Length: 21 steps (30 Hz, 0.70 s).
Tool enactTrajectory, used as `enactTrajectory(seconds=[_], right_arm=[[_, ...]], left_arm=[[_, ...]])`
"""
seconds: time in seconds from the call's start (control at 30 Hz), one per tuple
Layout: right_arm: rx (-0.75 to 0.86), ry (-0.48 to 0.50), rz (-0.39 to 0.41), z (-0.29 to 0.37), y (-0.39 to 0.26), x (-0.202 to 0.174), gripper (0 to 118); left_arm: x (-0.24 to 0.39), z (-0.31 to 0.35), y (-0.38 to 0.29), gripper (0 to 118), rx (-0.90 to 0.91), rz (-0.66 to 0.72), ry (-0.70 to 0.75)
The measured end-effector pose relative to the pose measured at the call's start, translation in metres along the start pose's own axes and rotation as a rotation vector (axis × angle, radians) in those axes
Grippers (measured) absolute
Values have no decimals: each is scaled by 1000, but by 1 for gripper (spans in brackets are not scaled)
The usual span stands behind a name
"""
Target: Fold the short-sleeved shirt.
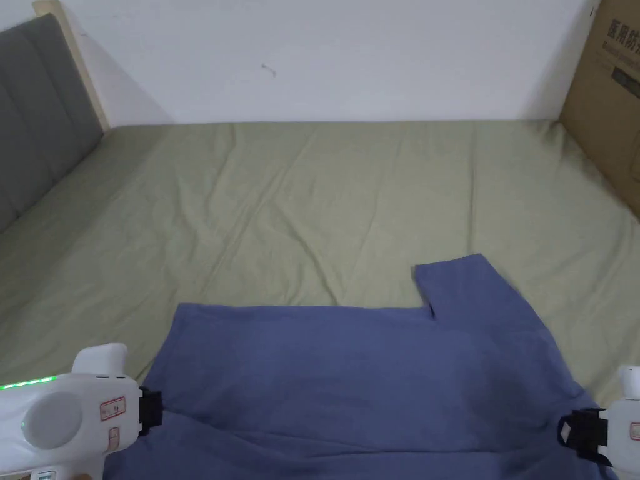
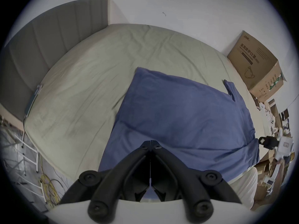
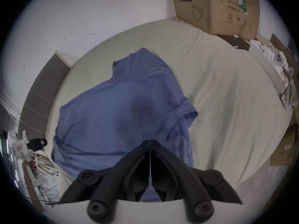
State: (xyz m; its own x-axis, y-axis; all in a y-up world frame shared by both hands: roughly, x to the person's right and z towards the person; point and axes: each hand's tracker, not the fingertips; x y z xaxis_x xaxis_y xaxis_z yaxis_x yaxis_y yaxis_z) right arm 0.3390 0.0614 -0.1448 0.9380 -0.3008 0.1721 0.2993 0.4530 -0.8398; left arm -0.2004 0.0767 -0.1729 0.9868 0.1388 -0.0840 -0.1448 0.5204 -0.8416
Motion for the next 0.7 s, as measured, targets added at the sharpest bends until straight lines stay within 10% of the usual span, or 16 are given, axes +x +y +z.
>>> enactTrajectory(seconds=[0.1, 0.23, 0.47, 0.7], right_arm=[[38, 25, -16, -13, 34, 3, 5], [37, -30, 87, -50, 99, 4, 95], [-75, -141, 88, -140, 173, 26, 93], [-94, -180, 166, -150, 164, 17, 43]], left_arm=[[6, -15, 21, 0, 0, -29, 3], [9, -33, 43, 0, 6, -30, -6], [14, -62, 55, 0, -26, -29, 3], [2, -68, 63, 12, -13, 32, -19]])
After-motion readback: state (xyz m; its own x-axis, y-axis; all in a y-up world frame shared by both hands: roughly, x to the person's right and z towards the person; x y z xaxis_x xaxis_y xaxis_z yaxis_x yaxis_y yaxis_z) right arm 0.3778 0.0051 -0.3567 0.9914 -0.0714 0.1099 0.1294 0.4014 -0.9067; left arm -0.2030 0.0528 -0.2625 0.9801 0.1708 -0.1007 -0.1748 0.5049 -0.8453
